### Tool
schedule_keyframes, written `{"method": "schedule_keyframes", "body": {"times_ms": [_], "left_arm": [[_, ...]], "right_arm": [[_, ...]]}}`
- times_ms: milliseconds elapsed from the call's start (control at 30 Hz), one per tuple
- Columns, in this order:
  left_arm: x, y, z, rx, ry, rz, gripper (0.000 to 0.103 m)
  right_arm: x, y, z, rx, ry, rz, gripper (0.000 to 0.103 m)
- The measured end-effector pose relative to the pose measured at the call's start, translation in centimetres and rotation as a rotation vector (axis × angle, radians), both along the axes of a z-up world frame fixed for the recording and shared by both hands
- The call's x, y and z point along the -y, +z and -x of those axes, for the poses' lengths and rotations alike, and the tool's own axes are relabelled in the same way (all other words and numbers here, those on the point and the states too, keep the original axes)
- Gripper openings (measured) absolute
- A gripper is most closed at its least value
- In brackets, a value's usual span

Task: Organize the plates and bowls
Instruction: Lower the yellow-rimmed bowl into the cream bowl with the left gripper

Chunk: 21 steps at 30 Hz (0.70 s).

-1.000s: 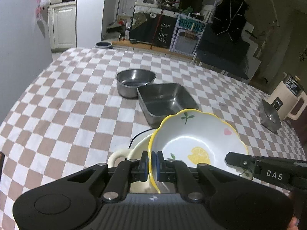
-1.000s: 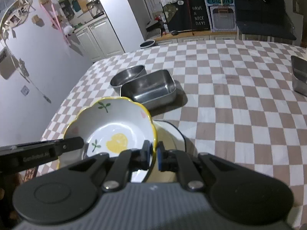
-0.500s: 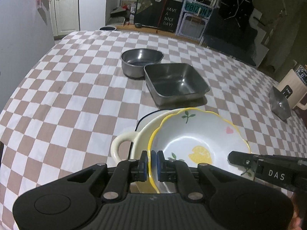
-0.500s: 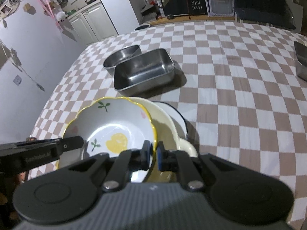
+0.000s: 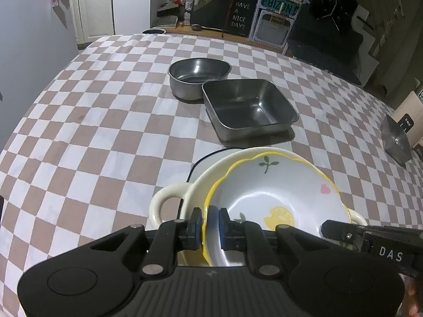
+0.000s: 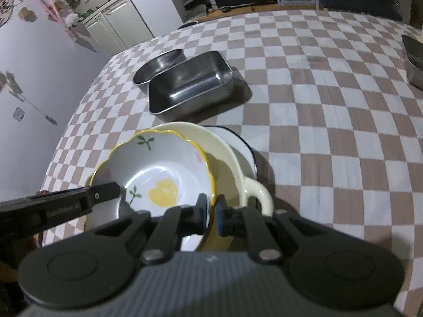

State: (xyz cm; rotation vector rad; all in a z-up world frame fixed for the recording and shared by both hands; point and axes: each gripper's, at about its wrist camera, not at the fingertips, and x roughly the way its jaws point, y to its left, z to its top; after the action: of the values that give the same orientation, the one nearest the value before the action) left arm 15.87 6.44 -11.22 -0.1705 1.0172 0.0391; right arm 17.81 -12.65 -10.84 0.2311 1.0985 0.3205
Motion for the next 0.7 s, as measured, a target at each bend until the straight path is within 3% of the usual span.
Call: {"method": "schedule_keyframes", "body": {"times_ms": [700], "left_arm": [[0.3,-1.0,-1.6,-0.042,-0.02,0.007,0.016]], "right_arm": [[0.3,-0.7,-1.0,-0.091,-0.088,-0.039,0.01]]}}
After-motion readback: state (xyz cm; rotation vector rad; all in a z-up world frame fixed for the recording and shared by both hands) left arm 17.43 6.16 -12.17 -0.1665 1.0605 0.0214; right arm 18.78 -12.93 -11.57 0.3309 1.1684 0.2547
